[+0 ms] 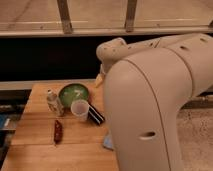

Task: Place the pepper on the white sponge

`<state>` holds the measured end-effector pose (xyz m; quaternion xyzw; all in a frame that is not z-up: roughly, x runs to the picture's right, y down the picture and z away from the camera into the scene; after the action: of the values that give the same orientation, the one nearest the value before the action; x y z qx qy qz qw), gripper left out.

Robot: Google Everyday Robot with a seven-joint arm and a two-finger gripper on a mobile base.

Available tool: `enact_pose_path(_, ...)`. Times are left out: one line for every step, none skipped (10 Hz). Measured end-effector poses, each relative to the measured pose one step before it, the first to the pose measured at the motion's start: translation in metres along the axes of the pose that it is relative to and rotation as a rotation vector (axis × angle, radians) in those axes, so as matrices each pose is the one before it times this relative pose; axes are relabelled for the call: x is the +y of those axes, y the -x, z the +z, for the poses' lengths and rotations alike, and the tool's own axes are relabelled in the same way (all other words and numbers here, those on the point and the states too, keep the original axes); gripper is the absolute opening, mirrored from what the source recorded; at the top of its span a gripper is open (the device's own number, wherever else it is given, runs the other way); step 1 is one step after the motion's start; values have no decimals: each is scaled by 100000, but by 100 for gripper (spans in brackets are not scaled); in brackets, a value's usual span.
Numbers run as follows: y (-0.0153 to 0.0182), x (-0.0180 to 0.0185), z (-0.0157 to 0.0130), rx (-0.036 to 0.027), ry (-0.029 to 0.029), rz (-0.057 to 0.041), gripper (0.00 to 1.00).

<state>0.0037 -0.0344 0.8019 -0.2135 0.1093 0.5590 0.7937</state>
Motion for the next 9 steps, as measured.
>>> enact_pose_path(93,2634,-708,-807,1106,-4122,80)
enact_pose_path(35,2446,-265,-14,1179,-2669,80)
enact_pose_path(-31,2929,-302,137,256,-4468,80)
enact_pose_path(-99,1638,-138,197,-83,-2714,80)
enact_pose_path(-56,121,-26,78,-104,-289,80)
enact_pose_path(-99,-242,14,69,-198,259,80)
enact_pose_path(27,89,2,1,86,-83,80)
enact_pose_path(55,108,7,16,9,-159,80)
enact_pose_path(-19,-72,61,286,-224,264,80)
